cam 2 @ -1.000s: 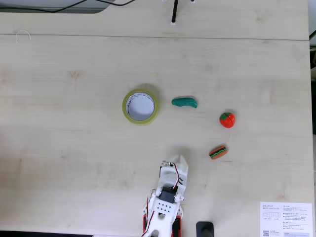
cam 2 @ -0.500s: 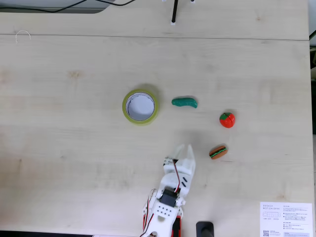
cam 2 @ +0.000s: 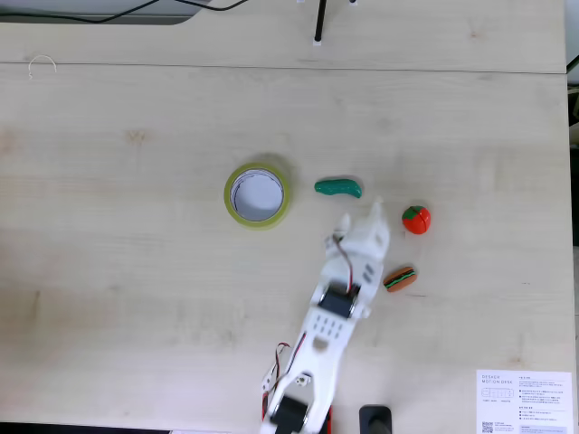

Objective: Grasp a cucumber and put it in the hole.

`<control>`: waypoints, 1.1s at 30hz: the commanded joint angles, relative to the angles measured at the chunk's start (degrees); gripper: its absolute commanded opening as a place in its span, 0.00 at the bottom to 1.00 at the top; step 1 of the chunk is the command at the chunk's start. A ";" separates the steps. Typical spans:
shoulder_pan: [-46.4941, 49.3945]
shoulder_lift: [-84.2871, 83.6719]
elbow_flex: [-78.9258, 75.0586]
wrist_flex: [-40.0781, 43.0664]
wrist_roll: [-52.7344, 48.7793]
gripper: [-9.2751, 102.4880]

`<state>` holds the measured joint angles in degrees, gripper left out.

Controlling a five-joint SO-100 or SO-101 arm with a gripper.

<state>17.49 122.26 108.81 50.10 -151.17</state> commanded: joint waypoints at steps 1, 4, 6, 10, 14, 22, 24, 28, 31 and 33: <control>0.26 -3.78 -6.50 -2.55 -5.27 0.36; 0.26 -7.12 -6.50 -3.08 -7.73 0.39; 0.18 -9.23 -6.50 -4.22 -10.72 0.42; -0.53 -13.62 -6.50 -7.91 -16.52 0.46; -2.46 -18.02 -6.50 -11.51 -17.67 0.47; -7.29 -25.75 -6.50 -18.28 -25.14 0.49; -8.44 -27.51 -6.50 -20.30 -26.63 0.49; -10.02 -31.82 -7.38 -22.15 -27.86 0.49; -10.55 -34.72 -8.70 -22.15 -29.36 0.49; -10.81 -36.74 -10.28 -22.15 -29.88 0.49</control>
<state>7.03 85.87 104.50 30.15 -180.00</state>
